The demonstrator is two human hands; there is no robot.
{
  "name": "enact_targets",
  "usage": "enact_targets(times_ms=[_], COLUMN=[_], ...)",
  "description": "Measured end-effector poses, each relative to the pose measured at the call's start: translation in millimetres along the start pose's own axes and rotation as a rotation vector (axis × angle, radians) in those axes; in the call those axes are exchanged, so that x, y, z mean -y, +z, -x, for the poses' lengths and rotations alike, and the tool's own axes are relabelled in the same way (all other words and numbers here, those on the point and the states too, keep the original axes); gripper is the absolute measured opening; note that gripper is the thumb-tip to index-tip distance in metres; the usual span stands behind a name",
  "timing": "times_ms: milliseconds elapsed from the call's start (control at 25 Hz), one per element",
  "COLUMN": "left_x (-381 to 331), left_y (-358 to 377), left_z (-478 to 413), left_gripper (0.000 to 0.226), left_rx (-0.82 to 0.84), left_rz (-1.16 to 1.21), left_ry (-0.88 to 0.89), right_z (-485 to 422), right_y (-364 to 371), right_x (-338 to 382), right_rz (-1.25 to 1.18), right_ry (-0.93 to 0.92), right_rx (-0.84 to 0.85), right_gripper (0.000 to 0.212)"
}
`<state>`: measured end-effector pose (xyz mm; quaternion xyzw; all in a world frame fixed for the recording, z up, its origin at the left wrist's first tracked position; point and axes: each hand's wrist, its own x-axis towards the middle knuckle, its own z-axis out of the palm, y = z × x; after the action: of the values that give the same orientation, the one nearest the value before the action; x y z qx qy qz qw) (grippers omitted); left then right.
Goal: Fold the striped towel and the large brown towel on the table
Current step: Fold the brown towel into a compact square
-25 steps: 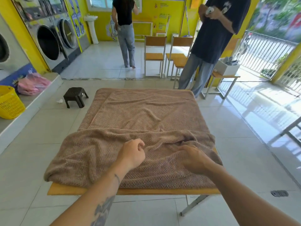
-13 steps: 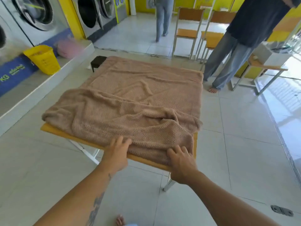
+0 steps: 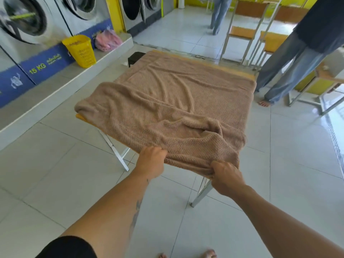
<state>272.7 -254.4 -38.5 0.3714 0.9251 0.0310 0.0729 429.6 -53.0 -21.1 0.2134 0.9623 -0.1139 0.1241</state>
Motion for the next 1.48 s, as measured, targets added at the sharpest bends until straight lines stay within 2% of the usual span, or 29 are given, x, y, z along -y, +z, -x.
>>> enact_targets(times_ms=[160, 360, 520, 720, 880, 1160, 1480], left_x=[-12.8, -25.4, -45.1, -94.2, -154.8, -237.9, -249.4], left_y=[9.8, 4.5, -29.5, -80.0, -106.8, -123.2, -93.6], left_z=[27.3, 32.4, 5.0, -68.9, -141.1, -238.0, -365.8], left_gripper=[0.022, 0.019, 0.019, 0.024, 0.025, 0.027, 0.027], left_rx=[0.018, -0.049, -0.081, -0.141, -0.178, -0.153, -0.096], left_rz=[0.076, 0.211, 0.363, 0.441, 0.459, 0.513, 0.535], left_ry=[-0.015, -0.073, -0.131, -0.106, -0.142, -0.3, -0.366], right_z=[21.5, 23.8, 15.1, -29.5, -87.8, -188.1, -329.2], right_y=[-8.7, -22.1, -41.9, -95.2, -143.8, -211.9, -203.5], right_x=[-7.6, -16.9, -34.0, -91.9, -166.3, -268.8, -287.8], right_rz=[-0.016, -0.106, -0.201, -0.313, -0.328, -0.368, -0.446], right_ry=[-0.037, -0.052, -0.064, -0.113, -0.166, -0.222, -0.172], right_rx=[0.068, 0.016, 0.051, 0.025, 0.053, 0.098, 0.196], right_gripper=[0.012, 0.041, 0.048, 0.036, 0.046, 0.048, 0.051])
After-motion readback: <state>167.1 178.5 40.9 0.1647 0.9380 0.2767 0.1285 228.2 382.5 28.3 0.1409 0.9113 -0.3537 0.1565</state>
